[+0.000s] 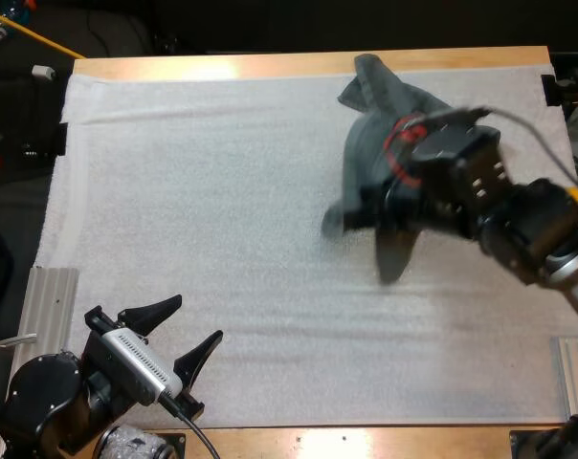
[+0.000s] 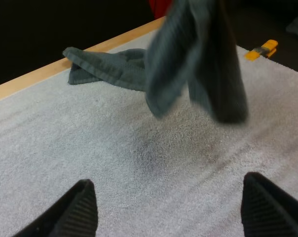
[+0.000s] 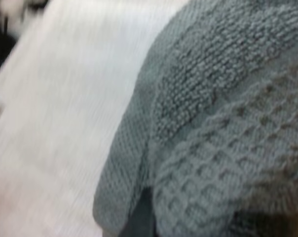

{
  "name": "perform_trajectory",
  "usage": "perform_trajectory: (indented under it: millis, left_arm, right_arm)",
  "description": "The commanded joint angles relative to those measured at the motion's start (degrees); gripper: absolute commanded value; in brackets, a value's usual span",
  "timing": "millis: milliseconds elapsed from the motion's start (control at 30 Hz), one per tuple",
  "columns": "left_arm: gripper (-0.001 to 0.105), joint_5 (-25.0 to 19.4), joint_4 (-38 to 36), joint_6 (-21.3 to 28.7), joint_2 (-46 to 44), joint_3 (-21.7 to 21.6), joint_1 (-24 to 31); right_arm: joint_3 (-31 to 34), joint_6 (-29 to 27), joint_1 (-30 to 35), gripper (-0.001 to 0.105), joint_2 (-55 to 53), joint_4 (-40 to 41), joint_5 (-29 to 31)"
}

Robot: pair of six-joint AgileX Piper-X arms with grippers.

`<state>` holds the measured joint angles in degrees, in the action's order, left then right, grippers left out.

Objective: Pick towel from pile, fold and stack

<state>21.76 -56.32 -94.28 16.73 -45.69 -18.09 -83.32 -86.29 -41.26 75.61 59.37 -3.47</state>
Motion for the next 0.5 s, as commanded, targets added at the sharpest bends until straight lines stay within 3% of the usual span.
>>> perform_trajectory:
  millis: [0, 233, 467]
  left_arm:
    - [0.059, 0.34, 0.49, -0.56, 0.04, -0.46, -0.38]
    - [0.059, 0.34, 0.49, -0.56, 0.04, -0.46, -0.38]
    - [0.059, 0.34, 0.49, -0.56, 0.04, -0.46, -0.38]
  right_arm:
    - [-0.23, 1.18, -2.17, 0.0, -0.41, 2.92, -0.12]
    - [0.13, 7.54, -11.45, 0.0, -0.25, 8.5, 1.01]
    - [6.6, 10.59, -11.69, 0.0, 4.17, 1.64, 1.49]
